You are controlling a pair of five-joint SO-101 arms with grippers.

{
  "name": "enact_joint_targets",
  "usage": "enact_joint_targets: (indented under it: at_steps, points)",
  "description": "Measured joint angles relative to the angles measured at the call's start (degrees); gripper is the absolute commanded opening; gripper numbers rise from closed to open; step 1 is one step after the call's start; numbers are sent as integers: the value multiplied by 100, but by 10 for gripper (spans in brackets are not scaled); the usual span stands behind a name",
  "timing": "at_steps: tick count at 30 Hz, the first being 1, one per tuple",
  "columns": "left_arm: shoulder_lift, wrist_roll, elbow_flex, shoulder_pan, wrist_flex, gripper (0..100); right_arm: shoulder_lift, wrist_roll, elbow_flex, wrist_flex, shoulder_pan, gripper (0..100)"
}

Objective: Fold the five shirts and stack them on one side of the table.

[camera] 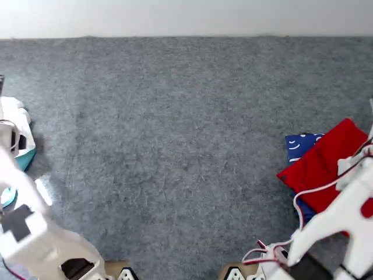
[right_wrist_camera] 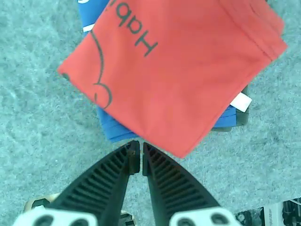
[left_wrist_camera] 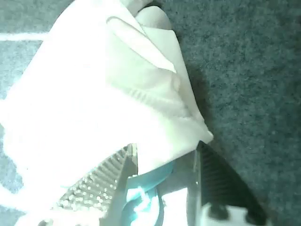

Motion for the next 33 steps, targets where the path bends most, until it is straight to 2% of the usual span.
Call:
enact_joint_targets:
  at_steps: [3, 7, 13, 18, 23, 26, 33]
  points:
    - [668, 0, -325, 132, -26, 6, -448, 0, 369, 0, 0, 25]
    - [1108, 0, -738, 360, 9, 11, -1064, 0, 844, 0, 0, 25]
    - [1002, 0, -1354, 607, 598, 12, -1837, 0, 1389, 0, -9, 25]
    - [352, 44, -1741, 967, 1143, 12, -2391, 0, 1741, 9, -9, 25]
    - [-492, 668, -1802, 1468, 1240, 13, -2813, 0, 1864, 9, -26, 25]
    - [-826, 809, -1802, 1785, 1266, 16, -2971, 0, 1864, 9, -18, 25]
    - [-492, 607, -1802, 1574, 1916, 126, -3086, 0, 1943, 9, -18, 25]
